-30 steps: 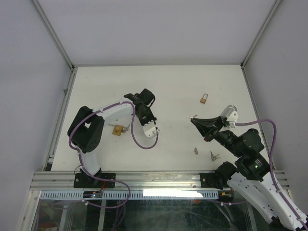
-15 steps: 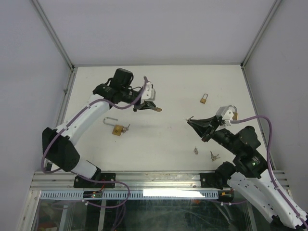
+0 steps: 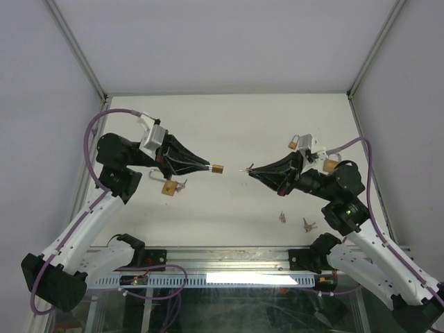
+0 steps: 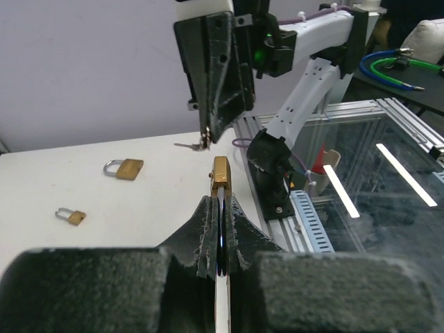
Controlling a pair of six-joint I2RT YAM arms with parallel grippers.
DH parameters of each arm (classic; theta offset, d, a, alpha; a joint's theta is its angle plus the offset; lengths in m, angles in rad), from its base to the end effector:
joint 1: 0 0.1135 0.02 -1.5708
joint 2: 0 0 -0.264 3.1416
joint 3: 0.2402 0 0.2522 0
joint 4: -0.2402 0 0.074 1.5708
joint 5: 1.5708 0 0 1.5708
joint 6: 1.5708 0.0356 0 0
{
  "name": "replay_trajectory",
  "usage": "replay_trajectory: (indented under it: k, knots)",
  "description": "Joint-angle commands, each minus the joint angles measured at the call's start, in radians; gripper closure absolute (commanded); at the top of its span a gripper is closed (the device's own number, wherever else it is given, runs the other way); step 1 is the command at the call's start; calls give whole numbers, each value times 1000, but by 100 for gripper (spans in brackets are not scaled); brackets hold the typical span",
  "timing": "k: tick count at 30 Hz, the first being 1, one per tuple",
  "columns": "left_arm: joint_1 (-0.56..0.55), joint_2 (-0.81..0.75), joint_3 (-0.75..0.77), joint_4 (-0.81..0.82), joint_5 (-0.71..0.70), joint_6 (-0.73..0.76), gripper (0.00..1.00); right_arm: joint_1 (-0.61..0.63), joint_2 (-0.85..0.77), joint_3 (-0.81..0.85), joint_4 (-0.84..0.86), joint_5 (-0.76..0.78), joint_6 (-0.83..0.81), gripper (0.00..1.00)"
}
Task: Unlock with the key
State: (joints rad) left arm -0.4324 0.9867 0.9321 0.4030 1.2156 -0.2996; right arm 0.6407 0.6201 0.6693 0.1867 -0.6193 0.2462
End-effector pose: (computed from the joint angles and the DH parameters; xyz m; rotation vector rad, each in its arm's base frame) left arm 0.1708 -0.1156 0.4098 1.1987 1.0569 -1.3159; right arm 0.1055 0.1044 0.3630 -0.8136 1.2341 1.1415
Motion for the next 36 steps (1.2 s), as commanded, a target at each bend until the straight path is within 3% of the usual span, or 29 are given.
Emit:
replay_trajectory:
  k: [1,5,11,16,22,31,36]
  knots:
    - [-6,-89,-53,264,23,-152,100,5,9,62,173,-54,150,100]
    - [-13,-115,-35,277,-9,-174,100,11,5,45,287,-42,234,100]
    - [-50,-104,-53,320,-76,-246,100,42,55,63,303,-59,255,100]
    - [-97,-53,-63,411,-82,-269,100,51,100,93,349,-242,249,100]
    - [-158,12,5,392,-51,-260,100,51,64,117,220,-334,151,100]
    - [-186,3,-15,378,-79,-240,100,50,13,98,166,-135,182,100]
    - [-196,6,-17,379,-87,-240,100,50,39,111,171,-103,219,100]
